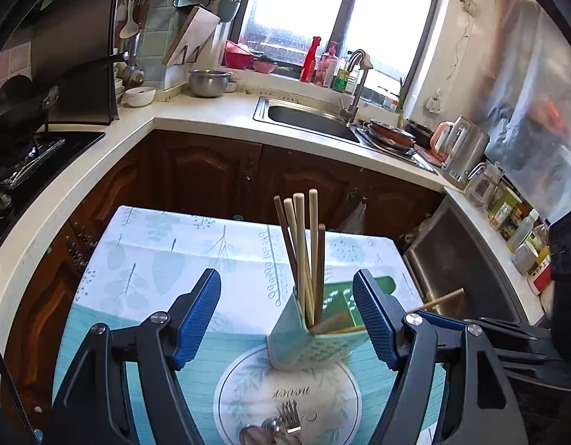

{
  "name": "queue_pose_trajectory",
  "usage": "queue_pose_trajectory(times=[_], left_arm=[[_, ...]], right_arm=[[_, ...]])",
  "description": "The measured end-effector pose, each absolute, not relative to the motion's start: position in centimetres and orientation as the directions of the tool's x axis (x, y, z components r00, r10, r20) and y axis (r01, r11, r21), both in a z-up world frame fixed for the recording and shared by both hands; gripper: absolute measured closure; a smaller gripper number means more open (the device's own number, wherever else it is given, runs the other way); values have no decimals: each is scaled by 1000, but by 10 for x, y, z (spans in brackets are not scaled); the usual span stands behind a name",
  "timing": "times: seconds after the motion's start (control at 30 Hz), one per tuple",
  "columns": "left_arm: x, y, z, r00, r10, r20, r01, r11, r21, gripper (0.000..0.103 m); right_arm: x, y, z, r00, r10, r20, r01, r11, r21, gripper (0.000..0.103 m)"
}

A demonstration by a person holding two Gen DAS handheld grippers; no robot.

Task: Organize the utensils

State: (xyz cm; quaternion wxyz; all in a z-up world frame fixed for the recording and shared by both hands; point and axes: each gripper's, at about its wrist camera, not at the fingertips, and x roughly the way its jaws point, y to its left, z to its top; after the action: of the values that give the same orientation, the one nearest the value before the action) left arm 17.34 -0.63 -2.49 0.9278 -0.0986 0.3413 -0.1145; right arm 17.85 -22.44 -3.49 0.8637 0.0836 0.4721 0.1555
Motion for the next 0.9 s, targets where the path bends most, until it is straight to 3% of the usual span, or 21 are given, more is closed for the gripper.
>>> queue_pose_trajectory(times=[0.27,0.4,0.47,0.7,0.9], left_arm=[[153,-8,-24,734,-285,-616,144,953,-268,31],[151,-9,-30,719,-287,-633,138,952,-274,31],[151,-9,-33,712,-285,-642,133,952,-274,31],[147,-6,-42,700,-273,-660,112,955,-275,31],[145,-7,-43,696,-266,-667,106,957,-270,31]], right_arm=[[183,-257,-81,506,279,-816,-43,953,298,77],[197,-270,-91,544,263,-797,-5,950,311,91],[204,-268,-91,567,275,-776,-22,947,320,98],[207,-248,-54,661,294,-690,-123,950,287,98],[210,-210,-30,675,248,-695,-214,967,138,98]])
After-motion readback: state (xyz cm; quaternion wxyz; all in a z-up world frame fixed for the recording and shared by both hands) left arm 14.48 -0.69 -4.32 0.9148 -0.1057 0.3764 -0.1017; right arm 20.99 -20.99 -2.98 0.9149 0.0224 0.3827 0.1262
